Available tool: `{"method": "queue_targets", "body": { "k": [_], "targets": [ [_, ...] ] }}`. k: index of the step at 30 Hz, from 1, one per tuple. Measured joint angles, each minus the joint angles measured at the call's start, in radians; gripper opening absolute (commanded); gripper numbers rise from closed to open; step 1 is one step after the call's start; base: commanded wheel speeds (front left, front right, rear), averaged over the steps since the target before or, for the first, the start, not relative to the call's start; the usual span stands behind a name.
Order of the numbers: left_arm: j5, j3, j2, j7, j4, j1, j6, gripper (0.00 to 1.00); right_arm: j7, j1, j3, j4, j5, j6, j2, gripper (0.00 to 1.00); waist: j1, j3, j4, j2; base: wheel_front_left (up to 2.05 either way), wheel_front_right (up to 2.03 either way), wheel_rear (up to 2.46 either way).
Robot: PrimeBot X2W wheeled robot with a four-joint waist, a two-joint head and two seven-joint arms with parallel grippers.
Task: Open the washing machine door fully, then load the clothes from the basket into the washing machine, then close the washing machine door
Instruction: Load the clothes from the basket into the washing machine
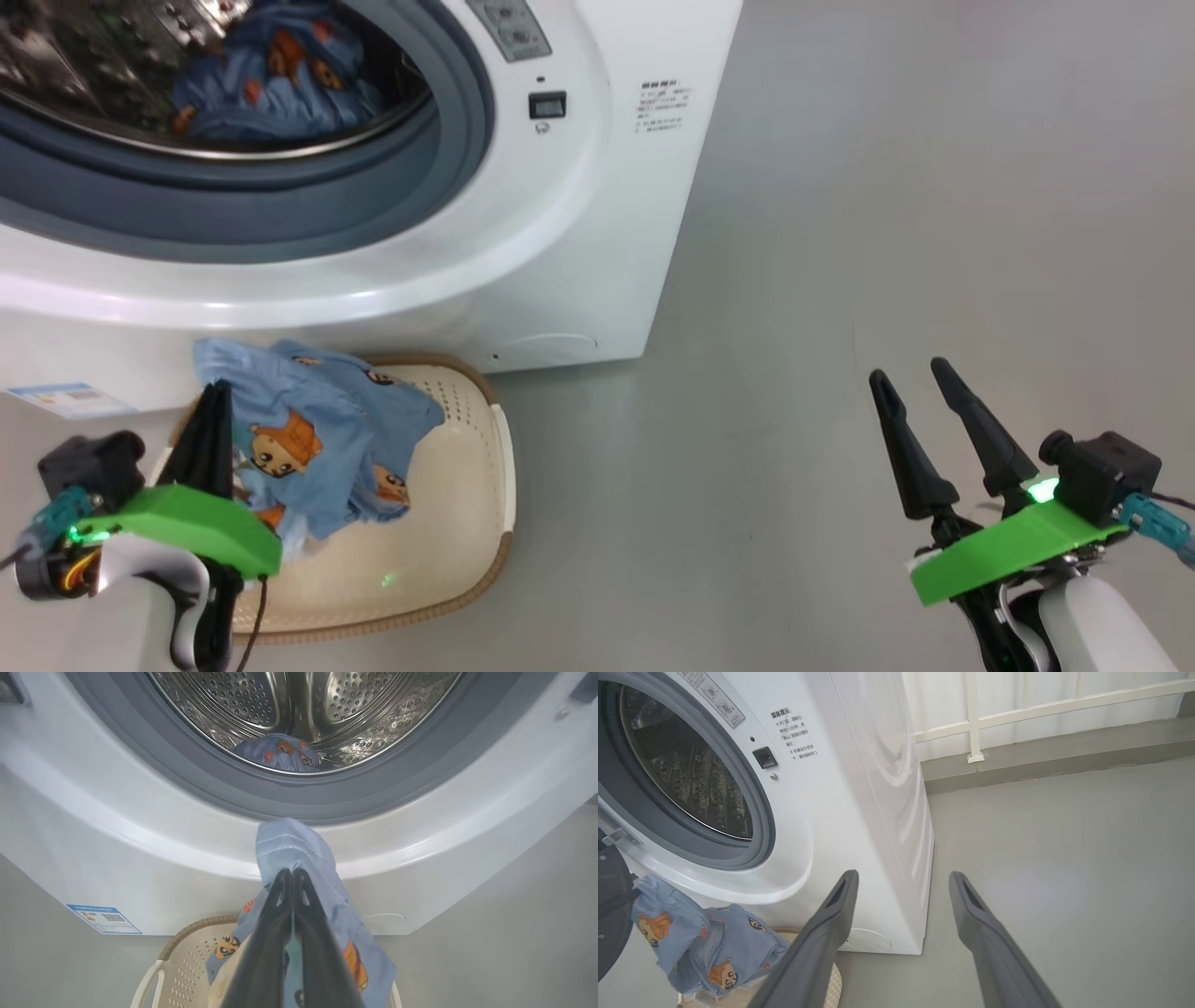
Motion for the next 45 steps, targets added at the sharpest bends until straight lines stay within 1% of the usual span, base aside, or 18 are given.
{"method": "queue_targets", "body": {
  "k": [6, 15, 26, 32, 38, 41, 45],
  "targets": [
    [0.049, 0.050, -0.014, 0.000, -0.129, 0.085, 0.000, 0.00, 0.000, 0.042, -0.011, 0.001, 0.000, 0.000, -0.010, 1.00, 0.0000, -0.053, 0.007, 0.0000, 0.00, 0.00, 0.00],
    [0.113, 0.095, -0.044, 0.000, -0.306, 0.220, 0.000, 0.00, 0.000, 0.098, -0.032, 0.000, 0.000, 0.000, -0.023, 1.00, 0.0001, -0.109, 0.015, 0.0000, 0.00, 0.00, 0.00],
    [0.171, 0.178, -0.101, 0.000, -0.475, 0.362, 0.000, 0.00, 0.000, 0.116, -0.058, -0.003, 0.000, 0.000, -0.027, 1.00, 0.0000, -0.124, 0.016, 0.0000, 0.00, 0.00, 0.00],
    [0.182, 0.196, -0.121, 0.000, -0.506, 0.393, 0.000, 0.00, 0.000, 0.119, -0.065, -0.006, 0.000, 0.000, -0.027, 1.00, 0.0000, -0.117, 0.018, 0.0000, 0.00, 0.00, 0.00],
    [0.188, 0.197, -0.128, 0.000, -0.514, 0.393, 0.000, 0.00, 0.000, 0.119, -0.074, -0.008, 0.000, 0.000, -0.026, 1.00, 0.0001, -0.108, 0.020, 0.0000, 0.00, 0.00, 0.00],
    [0.188, 0.194, -0.128, 0.000, -0.514, 0.366, 0.000, 0.00, 0.000, 0.119, -0.075, -0.011, 0.000, 0.000, -0.024, 1.00, 0.0000, -0.099, 0.020, 0.0000, 0.00, 0.00, 0.00],
    [0.188, 0.194, -0.120, 0.000, -0.515, 0.282, 0.000, 0.00, 0.000, 0.118, -0.075, -0.012, 0.000, 0.000, -0.017, 1.00, 0.0000, -0.083, 0.018, 0.0000, 0.00, 0.00, 0.00]
  ]
}}
